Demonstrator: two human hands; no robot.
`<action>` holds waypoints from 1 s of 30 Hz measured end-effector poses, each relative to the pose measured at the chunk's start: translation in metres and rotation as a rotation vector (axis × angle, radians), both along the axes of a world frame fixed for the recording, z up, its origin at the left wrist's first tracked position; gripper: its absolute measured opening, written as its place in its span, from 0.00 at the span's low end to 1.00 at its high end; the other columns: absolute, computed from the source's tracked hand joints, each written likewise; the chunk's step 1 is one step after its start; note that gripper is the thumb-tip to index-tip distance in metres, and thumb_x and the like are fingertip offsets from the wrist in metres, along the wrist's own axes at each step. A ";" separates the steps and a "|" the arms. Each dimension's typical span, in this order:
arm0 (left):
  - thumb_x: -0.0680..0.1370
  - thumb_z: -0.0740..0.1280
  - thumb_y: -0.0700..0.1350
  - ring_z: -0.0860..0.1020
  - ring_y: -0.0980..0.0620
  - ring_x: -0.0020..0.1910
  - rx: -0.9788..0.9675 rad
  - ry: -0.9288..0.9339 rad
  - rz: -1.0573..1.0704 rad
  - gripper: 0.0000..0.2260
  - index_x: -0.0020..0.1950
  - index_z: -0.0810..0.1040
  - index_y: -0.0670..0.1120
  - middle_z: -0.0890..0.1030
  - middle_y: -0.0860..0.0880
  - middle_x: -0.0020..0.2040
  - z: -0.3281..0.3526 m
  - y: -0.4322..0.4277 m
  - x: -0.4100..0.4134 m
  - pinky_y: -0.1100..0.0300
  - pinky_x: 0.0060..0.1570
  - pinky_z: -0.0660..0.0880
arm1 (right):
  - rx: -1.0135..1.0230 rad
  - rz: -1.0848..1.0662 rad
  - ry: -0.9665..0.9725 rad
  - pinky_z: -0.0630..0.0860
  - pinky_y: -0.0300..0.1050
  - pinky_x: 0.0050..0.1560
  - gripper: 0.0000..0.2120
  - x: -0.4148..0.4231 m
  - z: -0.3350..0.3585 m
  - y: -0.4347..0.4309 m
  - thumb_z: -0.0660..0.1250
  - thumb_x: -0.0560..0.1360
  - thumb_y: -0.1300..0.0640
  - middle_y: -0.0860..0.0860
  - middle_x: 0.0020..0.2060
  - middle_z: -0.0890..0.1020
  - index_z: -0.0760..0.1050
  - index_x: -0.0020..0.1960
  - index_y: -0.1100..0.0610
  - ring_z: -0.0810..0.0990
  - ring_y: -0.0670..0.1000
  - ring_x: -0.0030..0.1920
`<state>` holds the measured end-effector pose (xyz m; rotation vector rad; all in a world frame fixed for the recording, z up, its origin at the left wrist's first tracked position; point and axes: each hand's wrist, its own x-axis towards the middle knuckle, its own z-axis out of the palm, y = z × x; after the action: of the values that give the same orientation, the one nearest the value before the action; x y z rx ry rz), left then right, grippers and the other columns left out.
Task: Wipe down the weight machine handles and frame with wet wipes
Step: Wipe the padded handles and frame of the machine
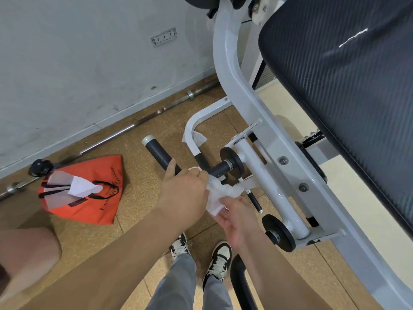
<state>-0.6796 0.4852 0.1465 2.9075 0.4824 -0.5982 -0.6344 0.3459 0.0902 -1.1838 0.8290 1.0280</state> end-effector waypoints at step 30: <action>0.74 0.70 0.42 0.79 0.49 0.37 0.114 0.173 0.000 0.13 0.54 0.69 0.47 0.77 0.51 0.38 -0.047 -0.007 0.050 0.54 0.42 0.73 | -0.938 1.278 -1.161 0.74 0.53 0.57 0.32 0.152 0.047 -0.070 0.74 0.71 0.40 0.51 0.63 0.68 0.65 0.68 0.50 0.72 0.57 0.61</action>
<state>-0.6296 0.4778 0.0993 2.9764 0.5546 -0.8546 -0.4828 0.2755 0.1371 -2.8558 -0.6312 0.5781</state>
